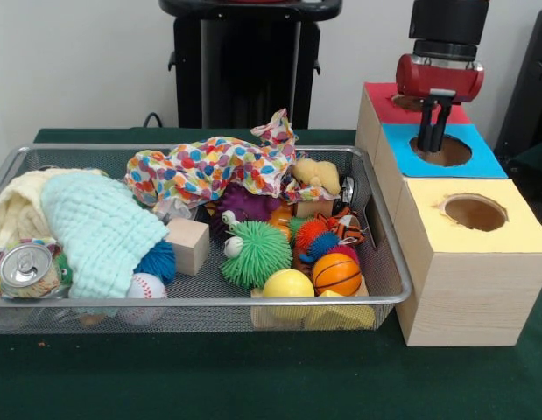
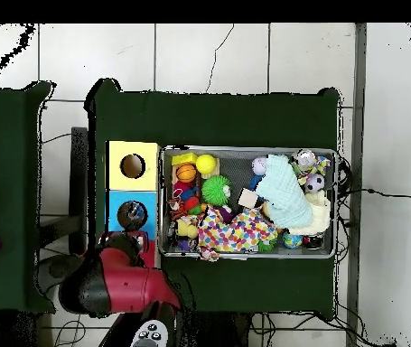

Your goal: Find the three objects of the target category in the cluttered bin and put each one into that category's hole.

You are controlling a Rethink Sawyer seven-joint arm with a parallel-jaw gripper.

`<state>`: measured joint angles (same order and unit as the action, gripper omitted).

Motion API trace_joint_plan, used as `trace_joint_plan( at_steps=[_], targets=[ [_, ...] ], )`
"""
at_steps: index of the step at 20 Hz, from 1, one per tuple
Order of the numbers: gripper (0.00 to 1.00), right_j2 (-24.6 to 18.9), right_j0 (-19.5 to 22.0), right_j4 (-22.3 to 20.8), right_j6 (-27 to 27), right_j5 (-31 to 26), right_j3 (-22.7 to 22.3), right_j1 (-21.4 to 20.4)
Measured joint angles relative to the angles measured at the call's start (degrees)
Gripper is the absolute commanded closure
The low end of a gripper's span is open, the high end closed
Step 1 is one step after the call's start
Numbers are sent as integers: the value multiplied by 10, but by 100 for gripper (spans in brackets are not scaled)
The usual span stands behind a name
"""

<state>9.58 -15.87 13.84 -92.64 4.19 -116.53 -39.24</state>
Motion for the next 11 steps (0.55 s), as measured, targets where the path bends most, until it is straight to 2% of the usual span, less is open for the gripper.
trace_joint_plan(
  at_steps=[5, 11],
  targets=[
    [100, 22, -13, 0, 0, -55, 0, -34],
    [100, 28, 7, -1, 0, -119, -1, -89]
  ],
)
